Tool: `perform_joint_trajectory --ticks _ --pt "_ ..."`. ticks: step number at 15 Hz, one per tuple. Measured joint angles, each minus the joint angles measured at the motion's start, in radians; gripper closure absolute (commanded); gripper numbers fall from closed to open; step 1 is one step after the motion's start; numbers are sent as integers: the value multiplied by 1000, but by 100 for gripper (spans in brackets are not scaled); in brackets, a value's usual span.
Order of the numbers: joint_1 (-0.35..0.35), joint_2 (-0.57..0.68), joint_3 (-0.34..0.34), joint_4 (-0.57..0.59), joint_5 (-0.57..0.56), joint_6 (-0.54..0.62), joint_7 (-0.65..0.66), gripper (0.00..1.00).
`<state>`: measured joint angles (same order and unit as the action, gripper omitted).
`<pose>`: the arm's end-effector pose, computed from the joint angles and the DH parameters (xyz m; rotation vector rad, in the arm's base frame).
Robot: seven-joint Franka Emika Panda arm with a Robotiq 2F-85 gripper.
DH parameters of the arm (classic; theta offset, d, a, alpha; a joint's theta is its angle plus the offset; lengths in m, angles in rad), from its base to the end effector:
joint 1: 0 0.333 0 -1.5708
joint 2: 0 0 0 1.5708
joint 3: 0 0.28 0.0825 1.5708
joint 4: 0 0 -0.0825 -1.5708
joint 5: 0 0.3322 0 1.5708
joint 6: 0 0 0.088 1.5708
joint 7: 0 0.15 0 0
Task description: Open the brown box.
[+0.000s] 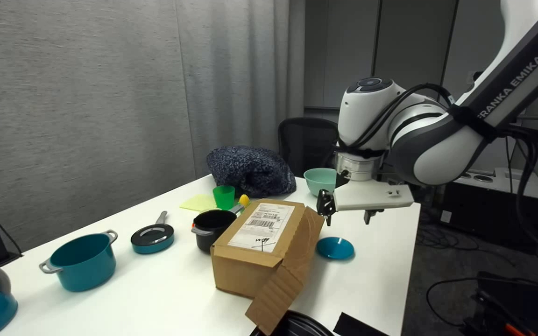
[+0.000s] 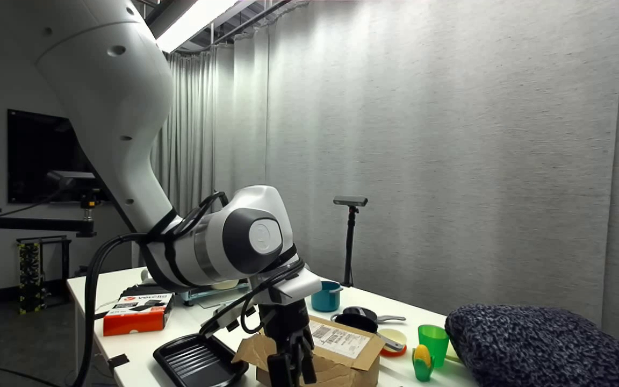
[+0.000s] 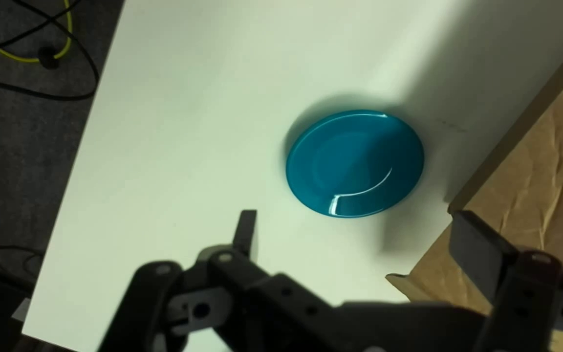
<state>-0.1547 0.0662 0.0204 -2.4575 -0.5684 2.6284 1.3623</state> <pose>0.4594 -0.0603 0.2437 2.5629 -1.4211 0.3780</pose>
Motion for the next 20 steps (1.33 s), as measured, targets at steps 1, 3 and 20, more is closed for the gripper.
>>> perform_joint_trajectory --ticks 1,3,20 --pt "0 0 0 0 0 0 0 0" --pt "0 0 0 0 0 0 0 0" --pt "75 284 -23 -42 557 442 -329 34"
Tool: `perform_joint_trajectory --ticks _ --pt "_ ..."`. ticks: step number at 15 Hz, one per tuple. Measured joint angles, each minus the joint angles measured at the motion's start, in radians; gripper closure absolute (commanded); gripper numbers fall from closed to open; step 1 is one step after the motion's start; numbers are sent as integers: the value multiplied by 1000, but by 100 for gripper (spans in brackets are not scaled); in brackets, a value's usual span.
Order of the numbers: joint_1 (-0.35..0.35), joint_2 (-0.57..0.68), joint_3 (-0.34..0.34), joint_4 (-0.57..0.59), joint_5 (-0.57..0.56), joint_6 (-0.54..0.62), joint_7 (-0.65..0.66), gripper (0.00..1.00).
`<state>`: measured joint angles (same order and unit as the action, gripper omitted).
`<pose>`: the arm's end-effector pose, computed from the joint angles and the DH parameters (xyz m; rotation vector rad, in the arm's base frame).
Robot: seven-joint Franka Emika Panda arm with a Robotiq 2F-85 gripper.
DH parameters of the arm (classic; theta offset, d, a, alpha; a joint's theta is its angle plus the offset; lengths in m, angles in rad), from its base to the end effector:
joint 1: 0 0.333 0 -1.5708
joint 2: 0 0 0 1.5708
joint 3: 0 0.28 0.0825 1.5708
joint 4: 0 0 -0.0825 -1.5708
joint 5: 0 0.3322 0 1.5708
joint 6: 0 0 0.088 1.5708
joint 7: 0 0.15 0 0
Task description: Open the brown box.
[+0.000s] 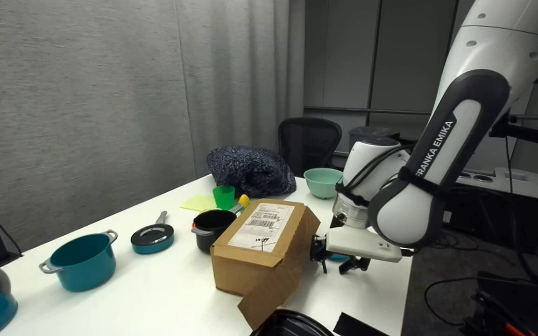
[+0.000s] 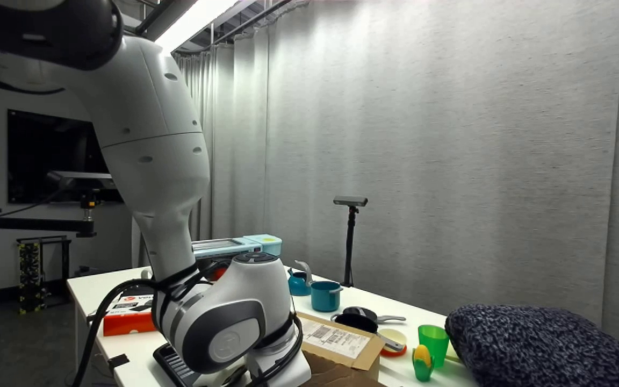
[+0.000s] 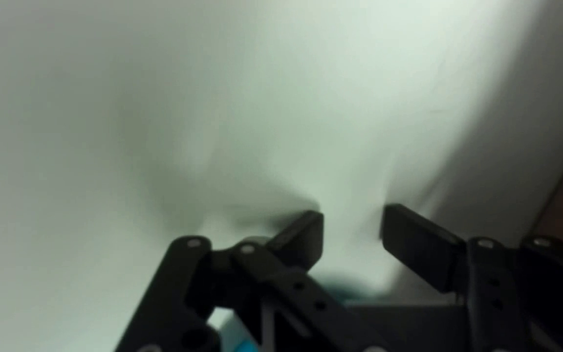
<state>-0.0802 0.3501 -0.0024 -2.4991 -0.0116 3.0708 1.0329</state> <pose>0.4656 -0.0377 0.1464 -2.5784 1.5876 -0.3016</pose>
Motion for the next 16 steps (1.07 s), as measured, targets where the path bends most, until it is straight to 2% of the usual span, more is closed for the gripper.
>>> perform_joint_trajectory --ticks 1,3,4,6,11,13,16 --pt "0 5 6 -1 37 25 -32 33" --pt "0 11 21 -3 102 54 -91 19" --pt "0 11 28 -3 131 61 -113 53" --pt "0 15 40 -2 177 88 -148 56" --pt "8 50 63 -7 260 235 -186 96" --pt "24 67 64 -12 277 310 -187 100" --pt "45 87 66 -14 289 378 -187 99"
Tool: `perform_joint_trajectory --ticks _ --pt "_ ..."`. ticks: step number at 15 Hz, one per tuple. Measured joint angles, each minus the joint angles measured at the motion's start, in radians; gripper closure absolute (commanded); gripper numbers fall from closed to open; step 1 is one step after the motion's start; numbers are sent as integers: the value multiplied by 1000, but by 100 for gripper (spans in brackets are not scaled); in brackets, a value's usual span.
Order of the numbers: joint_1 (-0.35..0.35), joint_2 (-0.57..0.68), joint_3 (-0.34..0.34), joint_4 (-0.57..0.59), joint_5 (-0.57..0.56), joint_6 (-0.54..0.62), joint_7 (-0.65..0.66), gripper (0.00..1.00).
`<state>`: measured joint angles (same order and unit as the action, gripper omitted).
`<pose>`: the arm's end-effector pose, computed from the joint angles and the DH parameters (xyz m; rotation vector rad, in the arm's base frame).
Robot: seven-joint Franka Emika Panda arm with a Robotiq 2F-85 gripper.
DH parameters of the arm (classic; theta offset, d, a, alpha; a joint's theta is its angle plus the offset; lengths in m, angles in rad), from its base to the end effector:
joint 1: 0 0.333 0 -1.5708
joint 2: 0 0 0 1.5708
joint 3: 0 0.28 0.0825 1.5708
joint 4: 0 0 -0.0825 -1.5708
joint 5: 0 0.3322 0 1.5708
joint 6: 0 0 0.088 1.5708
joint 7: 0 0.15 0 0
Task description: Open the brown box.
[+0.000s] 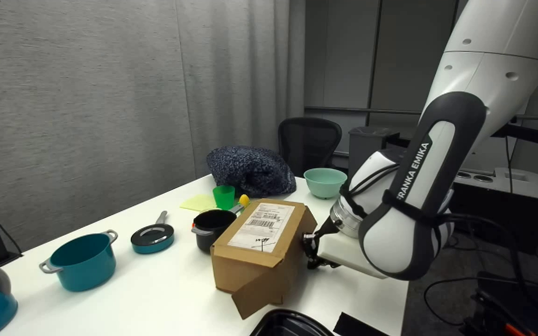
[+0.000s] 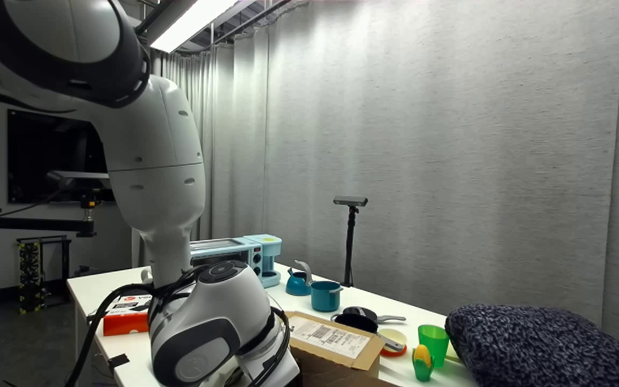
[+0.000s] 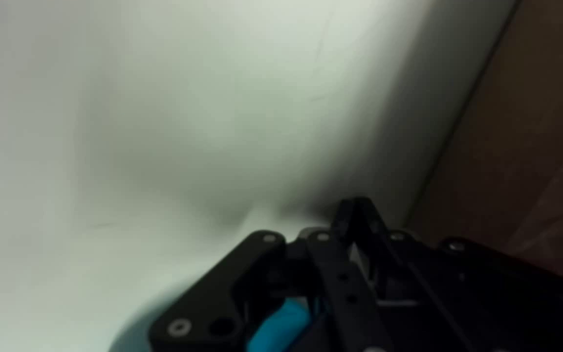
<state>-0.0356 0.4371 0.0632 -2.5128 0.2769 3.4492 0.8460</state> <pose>0.4825 -0.0200 0.1504 -2.4228 1.5126 -0.6438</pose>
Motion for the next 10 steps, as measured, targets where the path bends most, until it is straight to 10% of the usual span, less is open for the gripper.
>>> perform_joint_trajectory --ticks 5,10 --pt "43 5 -20 6 37 7 -24 99" --pt "207 -18 -181 22 109 -104 -81 99"
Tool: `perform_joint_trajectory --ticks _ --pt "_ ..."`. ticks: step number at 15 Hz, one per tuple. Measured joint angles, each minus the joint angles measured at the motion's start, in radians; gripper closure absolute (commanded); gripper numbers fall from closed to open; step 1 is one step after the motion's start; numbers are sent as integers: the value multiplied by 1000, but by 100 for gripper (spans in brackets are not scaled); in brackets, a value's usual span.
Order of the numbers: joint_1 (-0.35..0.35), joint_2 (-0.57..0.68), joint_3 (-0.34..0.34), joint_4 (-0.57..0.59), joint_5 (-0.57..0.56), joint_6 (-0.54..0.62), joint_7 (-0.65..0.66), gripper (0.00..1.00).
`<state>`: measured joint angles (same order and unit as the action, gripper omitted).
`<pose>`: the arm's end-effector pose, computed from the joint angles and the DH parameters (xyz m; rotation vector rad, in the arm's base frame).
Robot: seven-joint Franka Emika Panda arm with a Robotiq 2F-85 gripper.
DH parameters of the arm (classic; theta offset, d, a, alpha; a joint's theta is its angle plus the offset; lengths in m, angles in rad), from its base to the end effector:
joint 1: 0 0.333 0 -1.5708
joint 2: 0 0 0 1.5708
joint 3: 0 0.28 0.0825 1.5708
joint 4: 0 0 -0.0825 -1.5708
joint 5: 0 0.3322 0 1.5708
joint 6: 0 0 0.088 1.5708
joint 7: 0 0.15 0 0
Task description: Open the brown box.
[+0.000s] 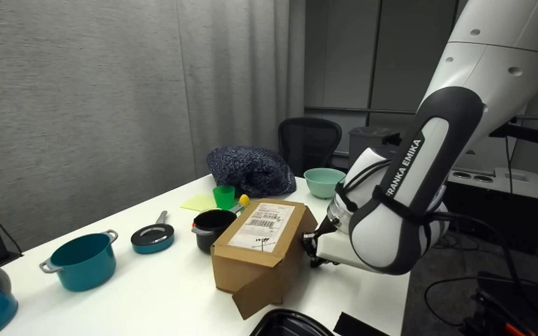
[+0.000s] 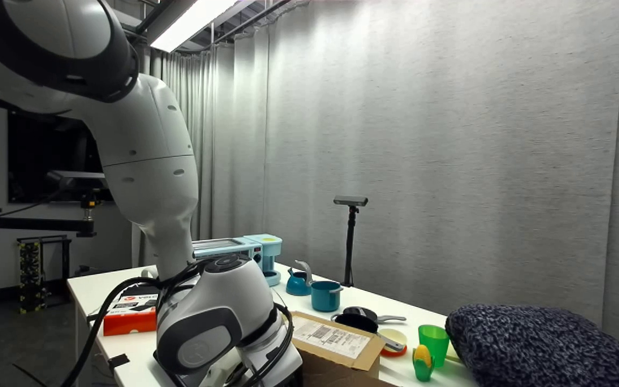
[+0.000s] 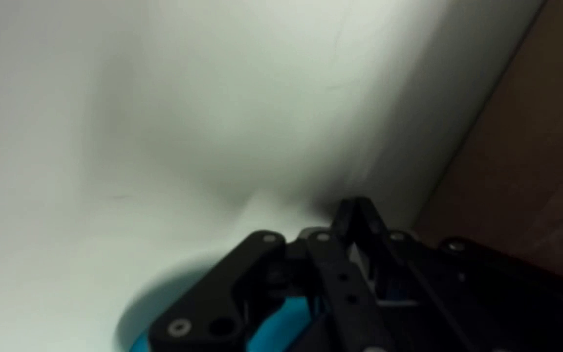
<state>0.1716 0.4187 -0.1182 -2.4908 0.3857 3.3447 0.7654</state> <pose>0.4835 -0.0218 0.1536 -2.5144 1.5182 -0.6239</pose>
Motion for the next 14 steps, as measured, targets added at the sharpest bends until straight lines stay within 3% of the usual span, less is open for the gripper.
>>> perform_joint_trajectory --ticks 3,5,10,14 --pt "53 -19 -83 -1 0 -32 0 99" --pt "50 -31 -82 -1 2 -7 0 99" --pt "-42 -58 59 -4 -16 124 44 99" --pt "-149 -77 161 -19 -116 173 113 99"
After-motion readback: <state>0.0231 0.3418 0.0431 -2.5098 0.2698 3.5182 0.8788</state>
